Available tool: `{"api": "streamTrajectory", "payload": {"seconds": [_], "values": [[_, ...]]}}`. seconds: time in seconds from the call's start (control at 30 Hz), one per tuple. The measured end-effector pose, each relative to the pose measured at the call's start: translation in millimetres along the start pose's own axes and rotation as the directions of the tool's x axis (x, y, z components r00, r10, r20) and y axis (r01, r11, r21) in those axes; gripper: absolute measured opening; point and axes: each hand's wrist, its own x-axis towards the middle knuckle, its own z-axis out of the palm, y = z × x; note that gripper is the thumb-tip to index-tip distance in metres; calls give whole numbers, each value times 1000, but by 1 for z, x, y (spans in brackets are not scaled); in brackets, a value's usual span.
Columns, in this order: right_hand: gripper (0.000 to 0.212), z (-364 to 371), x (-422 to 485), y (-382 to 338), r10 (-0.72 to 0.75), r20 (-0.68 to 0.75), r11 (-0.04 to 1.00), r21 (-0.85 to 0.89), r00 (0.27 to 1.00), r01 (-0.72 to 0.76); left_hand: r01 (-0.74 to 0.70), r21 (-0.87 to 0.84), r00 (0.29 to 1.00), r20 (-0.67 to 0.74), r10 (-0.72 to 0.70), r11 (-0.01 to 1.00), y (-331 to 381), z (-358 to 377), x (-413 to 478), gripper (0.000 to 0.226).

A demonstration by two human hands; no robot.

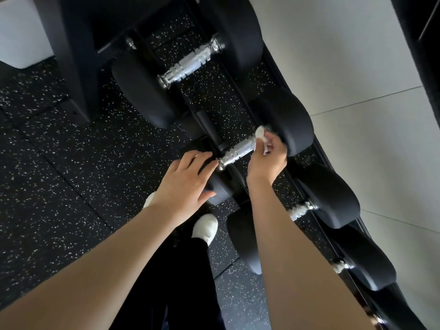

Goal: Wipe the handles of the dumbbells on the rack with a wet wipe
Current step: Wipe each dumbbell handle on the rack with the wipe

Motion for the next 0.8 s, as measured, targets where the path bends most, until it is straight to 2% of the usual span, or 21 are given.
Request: {"api": "streamTrajectory", "payload": {"seconds": [0.2,0.33,0.6,0.8], "values": [[19,20,-7,-6,132,-170,982,154,977,-106,-5,8,1000,-17,5,1000,-4,3,2,67],[18,27,-3,-10,221,-223,954,252,950,-163,-8,15,1000,-30,9,1000,-6,5,1,65],[19,21,2,-4,190,-239,965,225,952,-136,-15,18,999,-39,16,1000,-8,5,1,62],[9,19,3,3,170,-218,978,154,961,-138,-18,8,998,-55,18,1000,-7,6,1,60]]}}
